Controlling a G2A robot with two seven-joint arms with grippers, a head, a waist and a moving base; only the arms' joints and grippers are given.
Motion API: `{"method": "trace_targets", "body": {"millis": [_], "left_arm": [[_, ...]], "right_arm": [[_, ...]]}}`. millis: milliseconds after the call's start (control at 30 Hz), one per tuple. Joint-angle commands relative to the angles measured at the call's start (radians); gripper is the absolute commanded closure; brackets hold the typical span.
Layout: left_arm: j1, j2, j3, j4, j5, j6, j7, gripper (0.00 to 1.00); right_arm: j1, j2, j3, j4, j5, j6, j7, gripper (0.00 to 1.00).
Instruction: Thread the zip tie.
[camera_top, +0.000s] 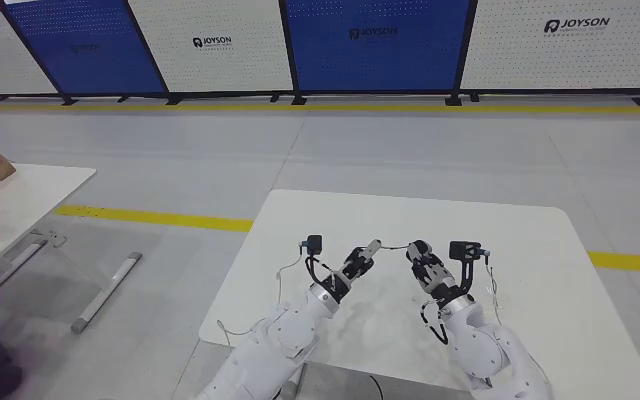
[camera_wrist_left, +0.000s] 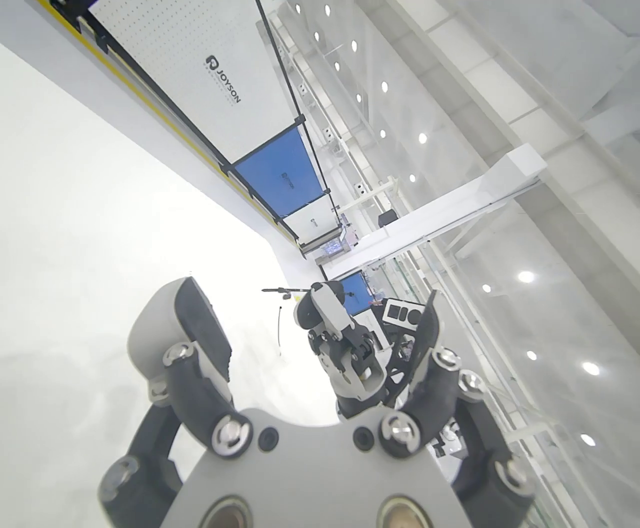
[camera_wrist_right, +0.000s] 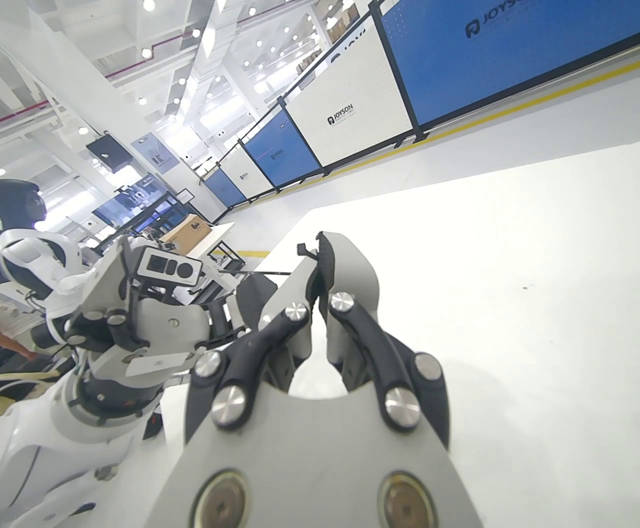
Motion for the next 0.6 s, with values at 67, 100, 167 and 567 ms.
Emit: {"method": "trace_targets", "body": {"millis": [67, 100, 167, 567], "left_arm": [[-0.012, -0.005, 0.019, 0.009, 0.036, 0.0, 0.02, 0.0], [-0.012, -0.005, 0.019, 0.009, 0.036, 0.0, 0.02, 0.0], [-0.012, -0.005, 0.019, 0.009, 0.036, 0.0, 0.02, 0.0], [-0.015, -0.008, 0.025, 0.018, 0.057, 0.02, 0.013, 0.19]], "right_arm": [[0.0, 0.0, 0.0, 0.0, 0.0, 0.0, 0.0, 1.0], [0.0, 0.0, 0.0, 0.0, 0.0, 0.0, 0.0, 1.0], [0.0, 0.0, 0.0, 0.0, 0.0, 0.0, 0.0, 1.0], [-0.017, -0.001, -0.021, -0.027, -0.03, 0.007, -0.015, 1.0]]}}
